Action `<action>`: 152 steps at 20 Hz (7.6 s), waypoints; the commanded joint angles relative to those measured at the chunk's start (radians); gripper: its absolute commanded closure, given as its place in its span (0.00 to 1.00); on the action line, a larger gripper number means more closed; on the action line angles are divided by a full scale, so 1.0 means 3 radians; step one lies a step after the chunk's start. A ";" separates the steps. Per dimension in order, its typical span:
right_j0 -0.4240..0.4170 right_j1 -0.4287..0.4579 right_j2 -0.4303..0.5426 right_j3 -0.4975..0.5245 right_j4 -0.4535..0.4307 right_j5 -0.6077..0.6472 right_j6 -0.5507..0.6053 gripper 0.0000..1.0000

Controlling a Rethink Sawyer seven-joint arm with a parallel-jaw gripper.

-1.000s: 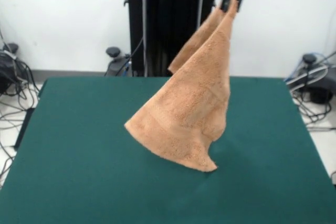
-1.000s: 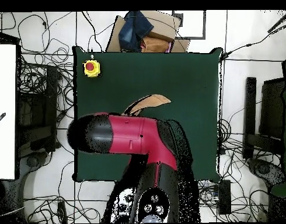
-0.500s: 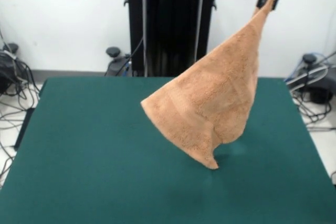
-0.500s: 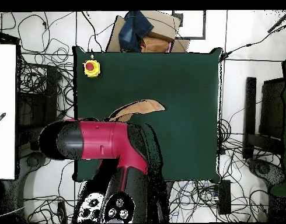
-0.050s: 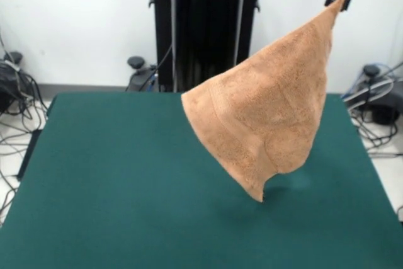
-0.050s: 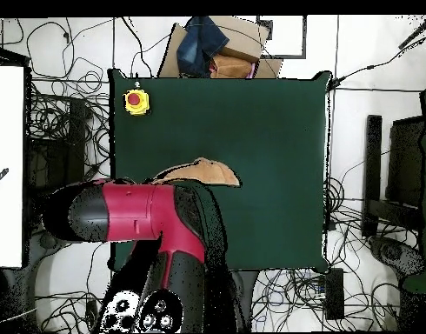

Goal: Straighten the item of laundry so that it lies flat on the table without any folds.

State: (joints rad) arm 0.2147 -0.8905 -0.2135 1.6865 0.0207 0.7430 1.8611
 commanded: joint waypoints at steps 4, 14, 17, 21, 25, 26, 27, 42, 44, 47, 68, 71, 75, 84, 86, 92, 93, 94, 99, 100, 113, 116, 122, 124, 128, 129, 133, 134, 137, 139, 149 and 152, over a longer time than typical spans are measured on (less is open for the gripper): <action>0.0044 0.0133 -0.0062 0.0184 0.0183 0.0189 0.0926 1.00; -0.0316 0.0296 0.0122 0.0682 0.0187 -0.0778 0.0576 1.00; -0.0504 0.0310 0.0232 0.0786 0.0160 -0.0956 0.0416 1.00; -0.0536 0.0231 0.0238 0.0780 0.0156 -0.0839 0.0382 1.00; -0.0627 0.0321 0.0329 0.0857 0.0134 -0.1060 0.0387 1.00; -0.0647 0.0334 0.0353 0.0887 0.0139 -0.1106 0.0397 1.00; -0.0641 0.0348 0.0351 0.0886 0.0138 -0.1119 0.0413 1.00; -0.0419 0.0535 0.0235 0.0993 0.0199 -0.1344 0.0693 1.00; -0.0394 0.0543 0.0236 0.1058 0.0223 -0.1414 0.0746 1.00; -0.0388 0.0555 0.0237 0.1100 0.0250 -0.1455 0.0763 1.00; -0.1188 0.0552 0.0529 0.1933 -0.0125 -0.2387 0.0502 1.00; -0.1425 0.0627 0.0618 0.2091 -0.0319 -0.2673 0.0498 1.00; -0.1671 0.0708 0.0682 0.2238 -0.0561 -0.2926 0.0511 1.00; -0.1865 0.0999 0.0673 0.2483 -0.0893 -0.3486 0.0699 1.00; -0.1807 0.0989 0.0628 0.2573 -0.0893 -0.3572 0.0755 1.00; -0.1667 0.1408 0.0377 0.2666 -0.1018 -0.4176 0.0868 1.00; -0.1650 0.1535 0.0319 0.2663 -0.1056 -0.4327 0.0887 1.00; -0.1646 0.1678 0.0269 0.2653 -0.1102 -0.4480 0.0911 1.00; -0.1631 0.2375 -0.0007 0.2495 -0.1261 -0.5162 0.0936 1.00; -0.1642 0.2530 -0.0050 0.2436 -0.1276 -0.5296 0.0927 1.00; -0.1908 0.3235 -0.0057 0.2052 -0.1260 -0.5718 0.0623 1.00; -0.1922 0.3241 -0.0062 0.2043 -0.1230 -0.5727 0.0570 1.00; -0.1910 0.3263 -0.0044 0.1976 -0.1172 -0.5693 0.0531 1.00; -0.1913 0.3221 -0.0043 0.2030 -0.1152 -0.5674 0.0544 1.00; -0.1919 0.3119 -0.0051 0.2110 -0.1147 -0.5607 0.0528 1.00; -0.1918 0.3093 -0.0053 0.2128 -0.1146 -0.5589 0.0519 1.00; -0.1910 0.3004 -0.0063 0.2208 -0.1126 -0.5525 0.0493 1.00; -0.1908 0.2955 -0.0075 0.2247 -0.1125 -0.5488 0.0475 1.00; -0.1928 0.2840 -0.0148 0.2350 -0.1155 -0.5410 0.0439 1.00; -0.1928 0.2778 -0.0215 0.2406 -0.1170 -0.5379 0.0419 1.00; -0.1894 0.2751 -0.0410 0.2405 -0.1308 -0.5413 0.0435 1.00; -0.1883 0.2716 -0.0440 0.2392 -0.1342 -0.5403 0.0400 1.00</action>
State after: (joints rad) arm -0.3625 -0.1414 -0.2792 2.3707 -0.3617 -1.0458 1.8611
